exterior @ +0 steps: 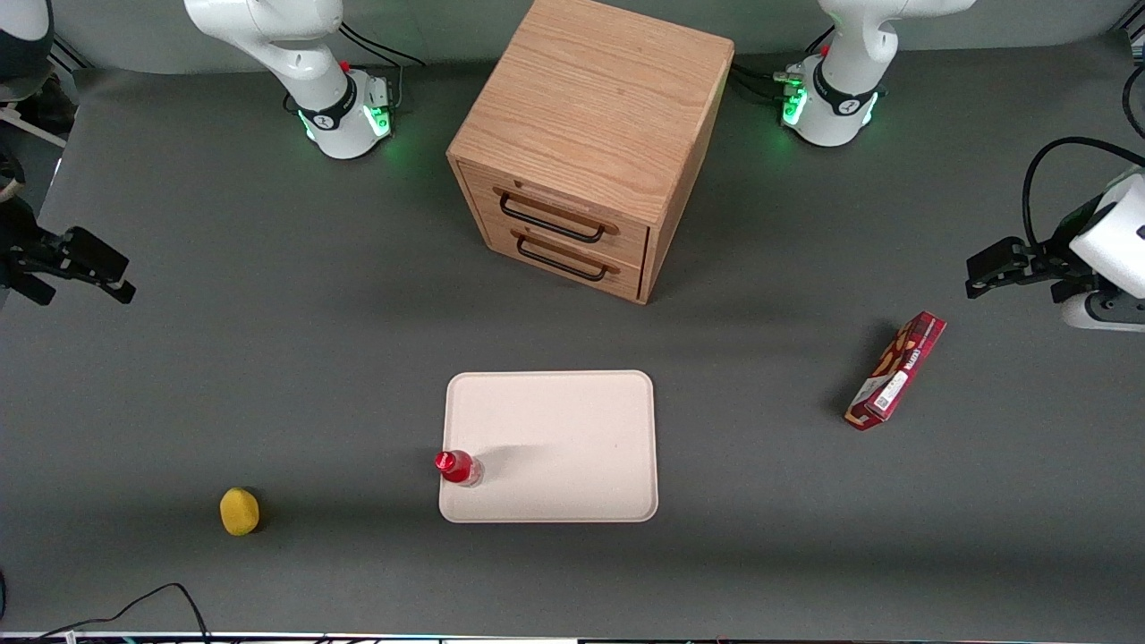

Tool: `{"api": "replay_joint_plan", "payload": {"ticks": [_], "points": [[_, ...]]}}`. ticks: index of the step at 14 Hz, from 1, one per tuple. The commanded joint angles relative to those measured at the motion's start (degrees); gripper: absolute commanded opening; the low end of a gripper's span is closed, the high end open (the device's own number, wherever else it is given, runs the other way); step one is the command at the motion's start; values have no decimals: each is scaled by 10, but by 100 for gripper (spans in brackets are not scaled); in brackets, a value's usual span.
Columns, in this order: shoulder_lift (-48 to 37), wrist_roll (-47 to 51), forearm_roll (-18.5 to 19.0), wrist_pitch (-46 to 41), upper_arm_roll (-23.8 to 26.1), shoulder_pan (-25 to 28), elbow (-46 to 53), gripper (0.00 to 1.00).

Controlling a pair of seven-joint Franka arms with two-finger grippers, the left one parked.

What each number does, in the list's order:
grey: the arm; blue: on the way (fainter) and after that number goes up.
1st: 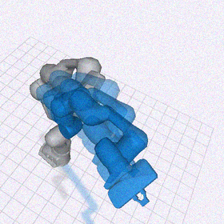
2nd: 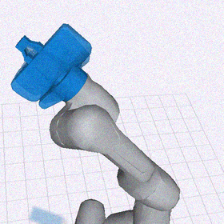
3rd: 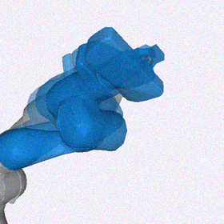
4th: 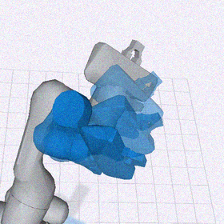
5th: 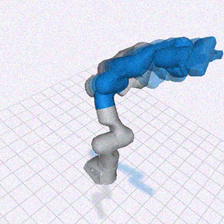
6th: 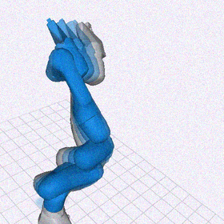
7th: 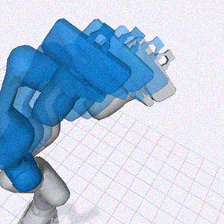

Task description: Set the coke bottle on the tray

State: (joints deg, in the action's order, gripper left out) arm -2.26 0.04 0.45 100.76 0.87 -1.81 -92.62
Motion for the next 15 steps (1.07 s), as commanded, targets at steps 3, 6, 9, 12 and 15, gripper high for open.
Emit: {"api": "replay_joint_plan", "payload": {"ticks": [3,6,9,12,15], "points": [[-23,-9,3,-23,-1,-1,-7,100],[-16,-7,7,-26,5,1,-5,100],[-9,-10,19,-26,5,-2,2,100],[-6,-7,14,-27,0,-3,8,100],[8,-7,10,-39,-3,-9,10,100]]}}
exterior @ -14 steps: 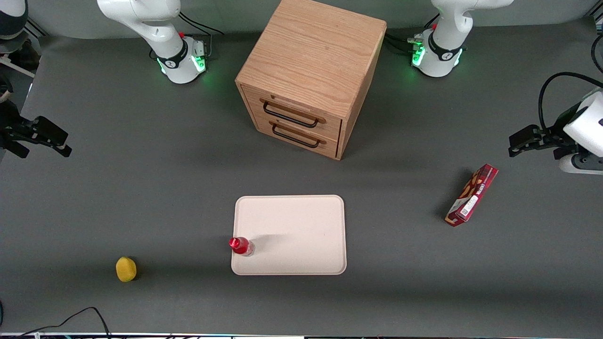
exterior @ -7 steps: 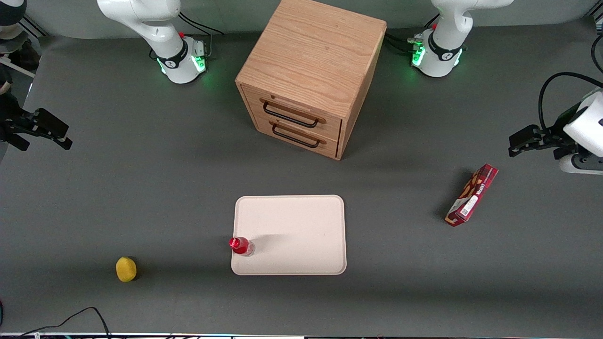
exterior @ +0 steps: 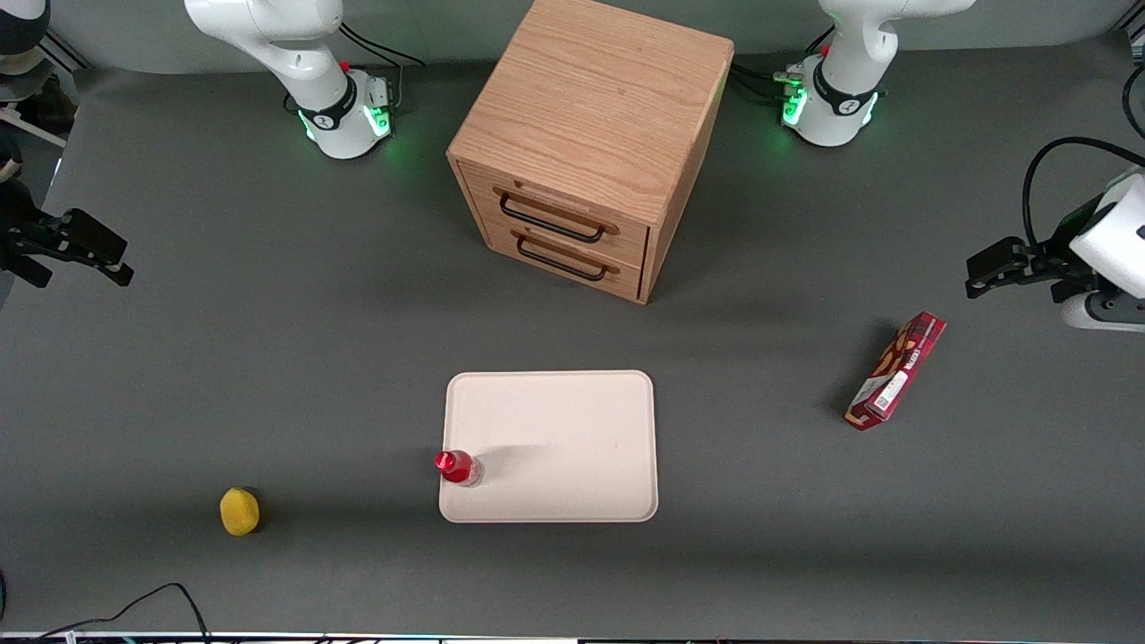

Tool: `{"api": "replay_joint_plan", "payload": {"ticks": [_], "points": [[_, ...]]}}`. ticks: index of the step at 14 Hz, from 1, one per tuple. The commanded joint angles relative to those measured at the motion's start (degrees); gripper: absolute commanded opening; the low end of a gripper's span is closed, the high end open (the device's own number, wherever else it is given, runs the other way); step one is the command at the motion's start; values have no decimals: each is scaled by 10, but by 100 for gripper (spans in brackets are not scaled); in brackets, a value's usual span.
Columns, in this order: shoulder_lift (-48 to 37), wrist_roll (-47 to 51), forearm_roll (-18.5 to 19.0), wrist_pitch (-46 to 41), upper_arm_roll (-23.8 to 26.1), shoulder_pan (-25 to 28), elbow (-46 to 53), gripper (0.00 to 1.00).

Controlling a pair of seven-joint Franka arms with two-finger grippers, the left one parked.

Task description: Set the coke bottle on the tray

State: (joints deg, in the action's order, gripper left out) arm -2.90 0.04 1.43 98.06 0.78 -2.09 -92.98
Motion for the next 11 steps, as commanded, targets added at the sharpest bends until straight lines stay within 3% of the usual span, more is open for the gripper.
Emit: {"api": "replay_joint_plan", "payload": {"ticks": [1,11], "points": [[20,-7,-4,-12,-2,-6,13,100],[32,-7,-4,-13,1,-5,29,100]]}}
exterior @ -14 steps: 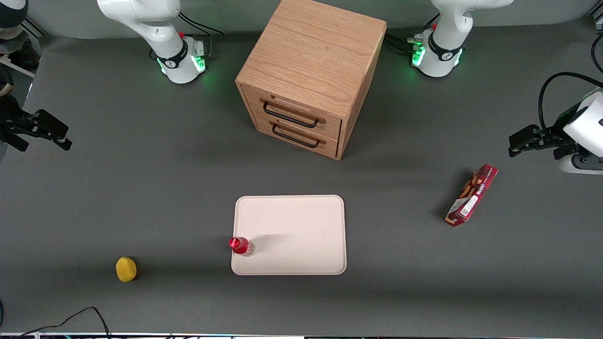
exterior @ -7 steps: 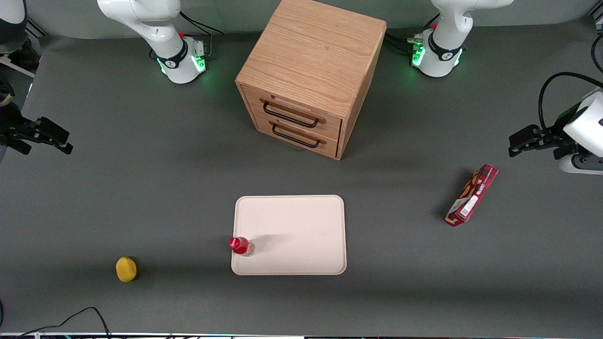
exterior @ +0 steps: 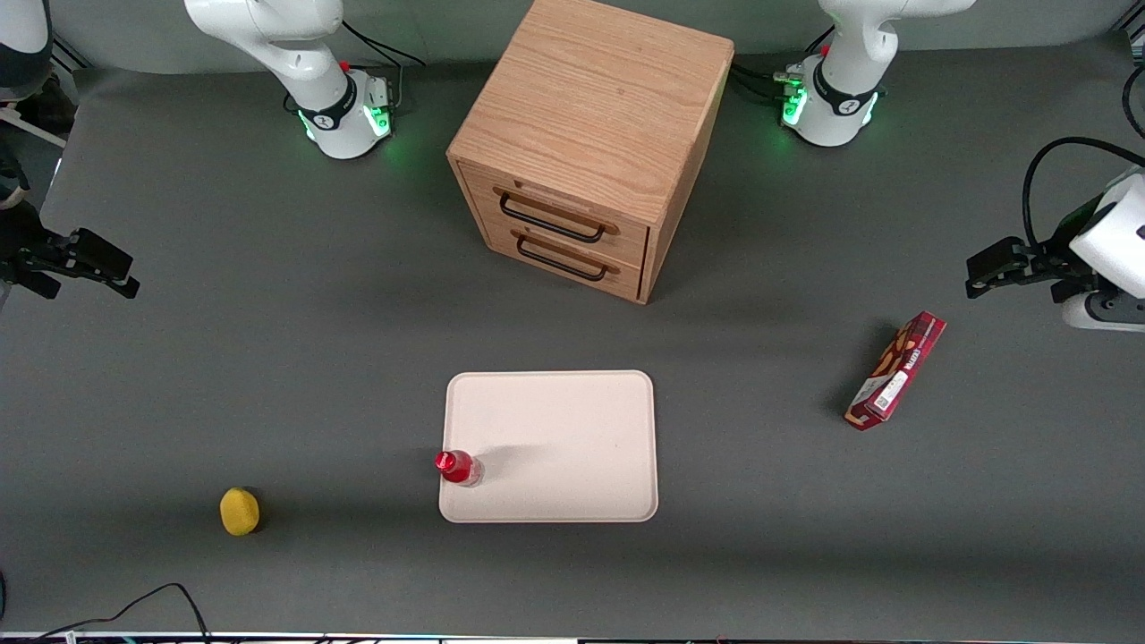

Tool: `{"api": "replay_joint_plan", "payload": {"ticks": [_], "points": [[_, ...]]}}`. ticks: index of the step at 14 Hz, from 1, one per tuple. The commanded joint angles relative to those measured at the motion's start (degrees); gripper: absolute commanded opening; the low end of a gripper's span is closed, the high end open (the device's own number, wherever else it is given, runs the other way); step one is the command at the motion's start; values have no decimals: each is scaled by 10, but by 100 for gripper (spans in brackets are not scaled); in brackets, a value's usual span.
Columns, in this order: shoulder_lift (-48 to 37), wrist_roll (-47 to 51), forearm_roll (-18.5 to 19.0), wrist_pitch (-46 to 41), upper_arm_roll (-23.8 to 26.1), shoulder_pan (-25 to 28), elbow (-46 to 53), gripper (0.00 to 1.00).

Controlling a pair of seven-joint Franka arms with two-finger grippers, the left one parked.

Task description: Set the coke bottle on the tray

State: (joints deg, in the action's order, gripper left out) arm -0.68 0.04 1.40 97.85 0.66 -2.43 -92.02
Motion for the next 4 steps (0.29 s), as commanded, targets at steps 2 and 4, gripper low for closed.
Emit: {"api": "replay_joint_plan", "payload": {"ticks": [2,4], "points": [[9,-7,-3,-11,2,-2,18,100],[9,-8,-3,-11,2,-3,18,100]]}}
